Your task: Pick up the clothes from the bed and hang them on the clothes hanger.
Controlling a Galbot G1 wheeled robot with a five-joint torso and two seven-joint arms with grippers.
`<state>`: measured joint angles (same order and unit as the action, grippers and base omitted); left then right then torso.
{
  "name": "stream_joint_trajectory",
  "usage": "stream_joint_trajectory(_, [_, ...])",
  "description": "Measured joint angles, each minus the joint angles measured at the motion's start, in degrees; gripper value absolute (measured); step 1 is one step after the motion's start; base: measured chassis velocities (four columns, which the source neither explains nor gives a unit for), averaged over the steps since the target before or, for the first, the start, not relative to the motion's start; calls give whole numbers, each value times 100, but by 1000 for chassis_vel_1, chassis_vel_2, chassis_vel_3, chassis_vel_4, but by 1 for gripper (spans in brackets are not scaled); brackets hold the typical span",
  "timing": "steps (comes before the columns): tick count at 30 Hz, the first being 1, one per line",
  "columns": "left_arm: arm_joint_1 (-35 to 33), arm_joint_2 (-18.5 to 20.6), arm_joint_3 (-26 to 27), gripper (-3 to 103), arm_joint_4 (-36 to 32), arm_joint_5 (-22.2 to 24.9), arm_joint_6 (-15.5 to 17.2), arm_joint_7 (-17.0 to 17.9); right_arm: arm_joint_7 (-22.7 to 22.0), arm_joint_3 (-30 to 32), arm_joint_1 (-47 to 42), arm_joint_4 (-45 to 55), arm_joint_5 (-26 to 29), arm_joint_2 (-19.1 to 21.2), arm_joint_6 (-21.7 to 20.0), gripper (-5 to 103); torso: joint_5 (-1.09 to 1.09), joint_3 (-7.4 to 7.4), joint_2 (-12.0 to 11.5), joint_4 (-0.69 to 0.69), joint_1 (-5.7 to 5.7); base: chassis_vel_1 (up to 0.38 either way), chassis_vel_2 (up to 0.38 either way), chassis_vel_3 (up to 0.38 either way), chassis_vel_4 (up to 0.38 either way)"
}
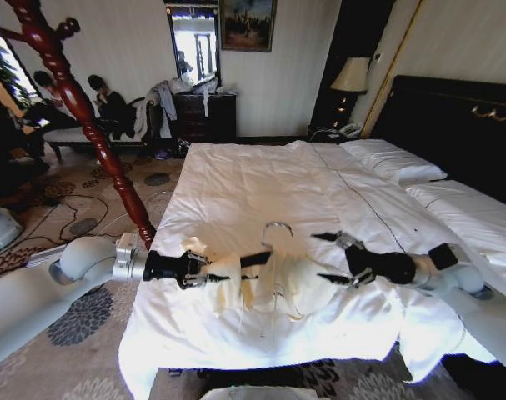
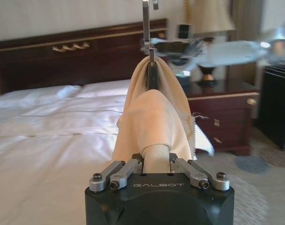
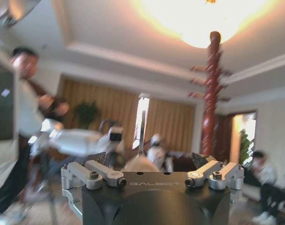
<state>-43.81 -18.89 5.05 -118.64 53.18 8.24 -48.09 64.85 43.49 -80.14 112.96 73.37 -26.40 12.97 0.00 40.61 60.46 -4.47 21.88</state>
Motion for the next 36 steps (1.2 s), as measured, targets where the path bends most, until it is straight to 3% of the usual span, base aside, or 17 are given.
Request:
stream_joint_trajectory(3, [3, -182, 62, 19, 153, 6, 39, 196, -184, 53, 64, 30, 156, -132, 17, 100, -2, 0, 0, 0, 0, 0, 0, 0, 0])
stream_joint_trajectory(8, [148, -508, 264, 19, 499, 270, 394, 1440, -675, 218, 171, 55, 285, -423, 136, 100, -1, 0, -1, 0, 1, 0, 0, 0, 0])
stream_joint_trajectory(9, [148, -508, 264, 19, 499, 270, 394, 1440, -675, 218, 171, 55, 285, -423, 136, 100, -1, 0, -1, 0, 1, 0, 0, 0, 0])
stream_joint_trajectory(11, [313, -557, 310, 19, 599, 515, 523, 1866, -853, 274, 158, 55, 230, -490, 188, 100, -2, 0, 0, 1, 0, 0, 0, 0, 0])
stream_joint_trajectory(12, [313, -557, 310, 19, 599, 515, 523, 1866, -853, 274, 158, 55, 230, -490, 188, 100, -2, 0, 0, 1, 0, 0, 0, 0, 0])
stream_joint_trajectory(17, [907, -807, 315, 19, 1004, 1160, 797, 2921, -979, 271, 127, 90, -45, -717, 262, 100, -1, 0, 0, 0, 0, 0, 0, 0, 0])
stream_joint_trajectory(18, [907, -807, 315, 19, 1004, 1160, 797, 2921, -979, 271, 127, 90, -45, -717, 262, 100, -1, 0, 0, 0, 0, 0, 0, 0, 0])
stream_joint_trajectory(19, [1073, -928, 316, 19, 1168, 1271, 906, 3254, -979, 249, 119, 112, -88, -785, 266, 100, 0, 0, 0, 0, 0, 0, 0, 0, 0])
stream_joint_trajectory(23, [1441, -1119, 306, 19, 1586, 1520, 1321, 3930, -974, 216, 99, 135, -153, -877, 270, 100, -1, 1, -1, 0, 0, 0, 0, 0, 0])
stream_joint_trajectory(24, [1698, -1223, 275, 19, 1858, 1601, 1566, 4300, -958, 209, 97, 135, -182, -891, 273, 100, -3, 1, 0, 1, 0, 0, 0, 0, 0])
stream_joint_trajectory(36, [3419, -1311, -296, 19, 3013, 2075, 2344, 4916, -926, 182, 88, 127, -216, -923, 280, 100, 0, 0, -1, 2, 1, 0, 0, 0, 0])
